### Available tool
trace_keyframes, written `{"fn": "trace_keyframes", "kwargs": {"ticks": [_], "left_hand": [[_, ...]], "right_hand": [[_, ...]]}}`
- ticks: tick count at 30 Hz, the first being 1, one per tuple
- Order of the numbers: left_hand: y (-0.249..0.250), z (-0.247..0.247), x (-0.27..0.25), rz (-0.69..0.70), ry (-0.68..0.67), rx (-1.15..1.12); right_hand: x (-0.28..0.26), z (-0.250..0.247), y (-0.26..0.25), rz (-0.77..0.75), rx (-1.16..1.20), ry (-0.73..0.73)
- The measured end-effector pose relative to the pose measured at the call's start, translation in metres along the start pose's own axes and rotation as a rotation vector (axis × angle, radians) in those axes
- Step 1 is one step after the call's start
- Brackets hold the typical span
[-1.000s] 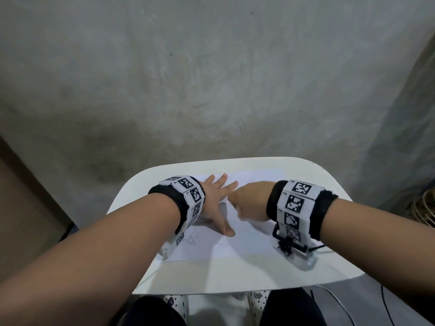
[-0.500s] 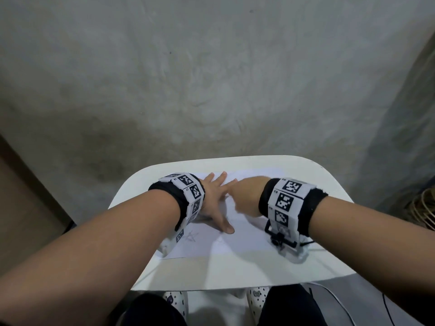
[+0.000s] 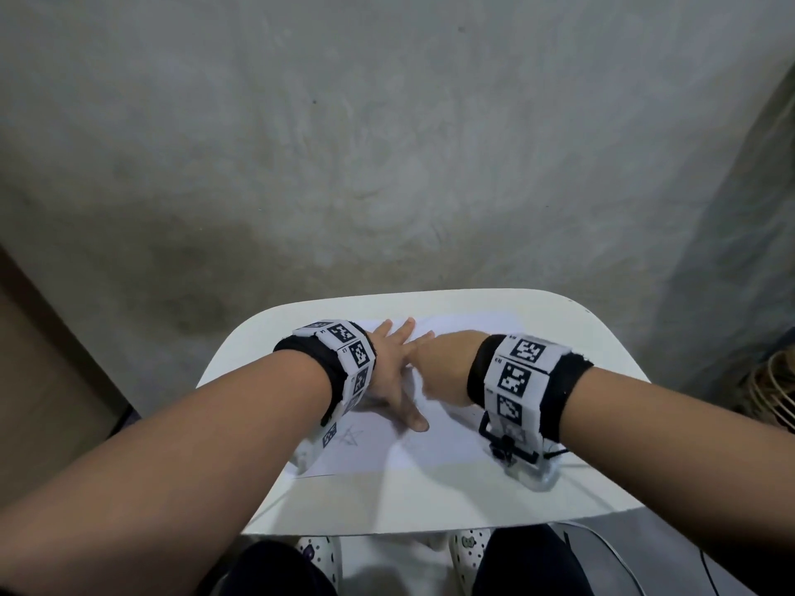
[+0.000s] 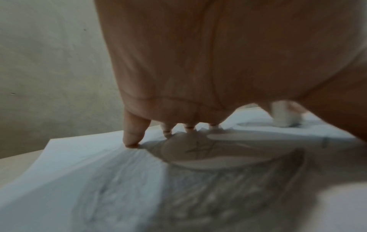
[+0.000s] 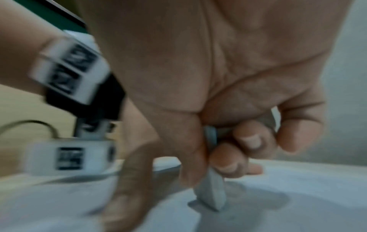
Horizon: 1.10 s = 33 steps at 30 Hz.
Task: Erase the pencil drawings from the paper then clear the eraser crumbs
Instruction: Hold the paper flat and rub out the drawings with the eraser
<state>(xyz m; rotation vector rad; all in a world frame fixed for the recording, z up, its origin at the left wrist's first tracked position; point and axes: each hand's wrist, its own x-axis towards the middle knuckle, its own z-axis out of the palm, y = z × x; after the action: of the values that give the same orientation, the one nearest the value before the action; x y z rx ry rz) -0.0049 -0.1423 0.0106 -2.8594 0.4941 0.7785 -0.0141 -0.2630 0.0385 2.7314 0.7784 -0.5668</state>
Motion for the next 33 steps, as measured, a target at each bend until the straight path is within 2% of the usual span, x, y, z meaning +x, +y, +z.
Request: {"fn": "trace_keyframes", "kwargs": {"ticks": [2, 5, 6, 9, 10, 12, 14, 18, 22, 24, 26, 28, 31, 33], "left_hand": [[-0.001, 0.0, 0.001, 0.001, -0.014, -0.01], [-0.006, 0.001, 0.003, 0.005, -0.041, -0.038], [-0.006, 0.001, 0.003, 0.005, -0.038, -0.043], [-0.003, 0.0, 0.003, -0.001, -0.033, -0.037], [-0.003, -0.001, 0.002, 0.001, -0.041, -0.037], [-0.003, -0.001, 0.001, 0.004, -0.049, -0.043], [-0.005, 0.0, 0.001, 0.003, -0.05, -0.053], [-0.007, 0.002, 0.003, 0.009, -0.04, -0.045], [-0.008, 0.005, 0.003, 0.011, -0.021, -0.052], [-0.007, 0.005, 0.005, 0.006, -0.026, -0.044], [-0.007, 0.004, 0.007, 0.004, -0.032, -0.037], [-0.007, 0.003, 0.007, 0.002, -0.04, -0.04], [-0.006, 0.003, 0.006, 0.005, -0.043, -0.041], [-0.008, 0.002, 0.006, 0.012, -0.063, -0.018]], "right_hand": [[-0.003, 0.001, 0.006, -0.027, 0.034, -0.021], [-0.005, -0.008, 0.02, 0.108, -0.077, -0.03], [-0.006, -0.008, 0.018, 0.105, -0.121, -0.036], [-0.013, 0.005, 0.001, -0.04, -0.193, -0.109], [-0.013, 0.005, 0.005, -0.044, -0.16, -0.093], [-0.009, -0.001, 0.027, 0.068, -0.058, -0.024], [-0.01, -0.001, 0.036, 0.136, -0.079, 0.017], [-0.022, 0.011, 0.018, -0.014, -0.052, -0.072], [-0.017, 0.004, 0.048, 0.142, -0.048, 0.019], [-0.021, 0.013, 0.035, 0.078, -0.107, 0.01], [-0.028, 0.021, 0.022, -0.032, -0.041, -0.062], [-0.028, 0.016, 0.032, 0.007, 0.058, -0.067], [-0.026, 0.014, 0.048, 0.106, 0.0, 0.033], [-0.028, 0.019, 0.036, 0.05, -0.033, 0.007]]}}
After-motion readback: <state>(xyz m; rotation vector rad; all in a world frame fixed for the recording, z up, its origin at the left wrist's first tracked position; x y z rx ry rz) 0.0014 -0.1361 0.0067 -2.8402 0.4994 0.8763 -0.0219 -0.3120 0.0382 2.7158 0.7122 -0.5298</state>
